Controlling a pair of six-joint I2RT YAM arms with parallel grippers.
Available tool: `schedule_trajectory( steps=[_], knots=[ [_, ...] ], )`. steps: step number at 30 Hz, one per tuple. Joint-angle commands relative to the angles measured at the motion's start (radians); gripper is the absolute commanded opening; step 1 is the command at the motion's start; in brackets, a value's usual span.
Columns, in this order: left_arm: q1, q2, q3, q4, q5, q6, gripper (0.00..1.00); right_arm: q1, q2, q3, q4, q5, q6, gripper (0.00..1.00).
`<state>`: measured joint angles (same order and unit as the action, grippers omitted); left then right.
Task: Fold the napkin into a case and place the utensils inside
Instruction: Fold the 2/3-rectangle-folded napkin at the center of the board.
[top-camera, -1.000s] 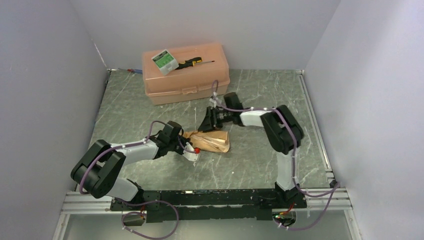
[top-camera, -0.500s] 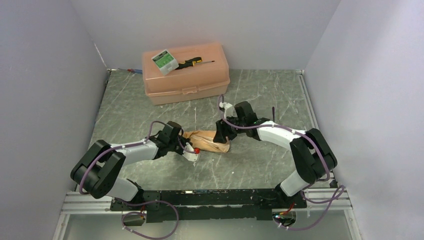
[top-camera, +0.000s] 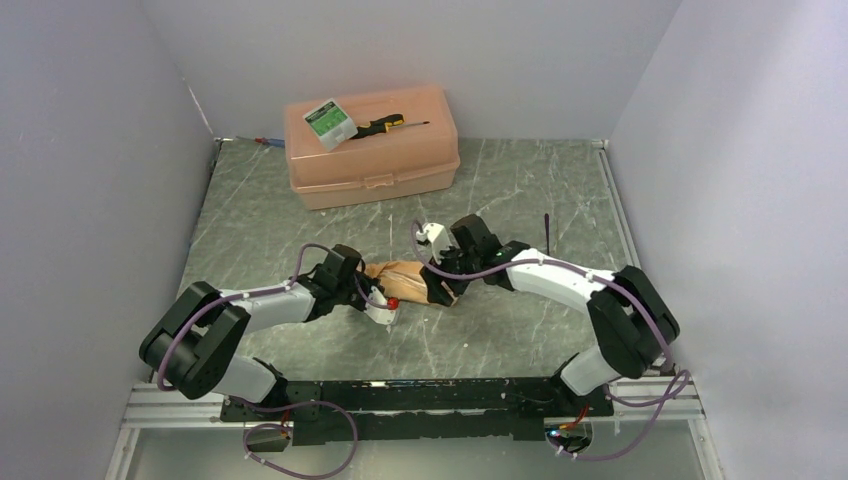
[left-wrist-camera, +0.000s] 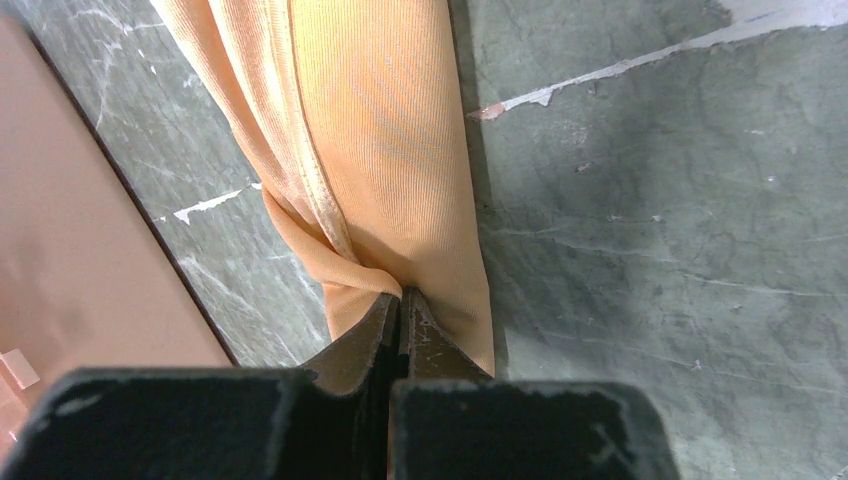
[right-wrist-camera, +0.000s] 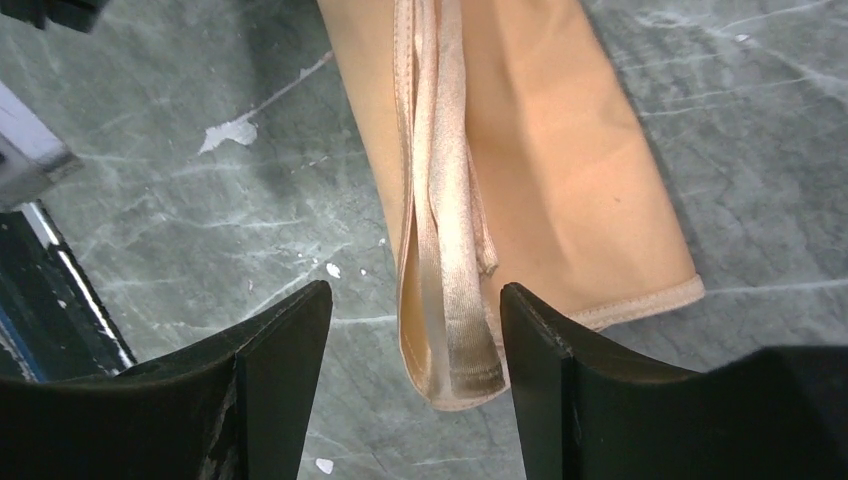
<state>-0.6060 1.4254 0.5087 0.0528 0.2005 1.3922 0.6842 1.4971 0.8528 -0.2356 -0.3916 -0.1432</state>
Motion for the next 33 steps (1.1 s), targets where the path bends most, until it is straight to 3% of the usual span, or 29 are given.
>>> schedule_trajectory(
  steps=[1,5,7,8,11,13,16,20,24,28,33],
  knots=[
    [-0.017,0.033,-0.056,-0.205,0.071,-0.036,0.03,0.043,0.078,0.061,-0.019,0.029,-0.079,0.67],
    [-0.017,0.032,-0.055,-0.209,0.071,-0.036,0.03,0.056,0.13,0.092,-0.026,0.036,-0.083,0.63],
    [-0.018,0.03,-0.055,-0.208,0.07,-0.037,0.03,0.057,0.128,0.091,-0.008,0.034,-0.079,0.54],
    [-0.017,0.03,-0.056,-0.208,0.07,-0.036,0.03,0.057,0.127,0.091,-0.005,0.035,-0.078,0.48],
    [-0.017,0.028,-0.056,-0.208,0.067,-0.028,0.03,0.057,0.151,0.108,-0.022,0.067,-0.078,0.14],
    [-0.017,0.027,-0.056,-0.205,0.064,-0.024,0.03,0.057,0.172,0.131,-0.055,0.087,-0.089,0.02],
    [-0.016,0.025,-0.056,-0.203,0.061,-0.014,0.03,0.045,0.182,0.164,-0.09,0.074,-0.093,0.0],
    [-0.017,0.019,-0.058,-0.191,0.047,0.002,0.03,-0.042,0.212,0.248,-0.184,-0.133,-0.075,0.0],
    [-0.017,0.01,-0.062,-0.15,0.025,0.011,0.03,-0.119,0.365,0.43,-0.396,-0.285,-0.094,0.0],
    [-0.017,-0.009,-0.045,-0.112,-0.017,-0.03,0.03,-0.145,0.509,0.514,-0.452,-0.329,-0.05,0.0],
    [-0.017,-0.043,-0.013,-0.133,-0.025,-0.081,0.03,-0.178,0.567,0.53,-0.438,-0.334,-0.035,0.0]
  ],
)
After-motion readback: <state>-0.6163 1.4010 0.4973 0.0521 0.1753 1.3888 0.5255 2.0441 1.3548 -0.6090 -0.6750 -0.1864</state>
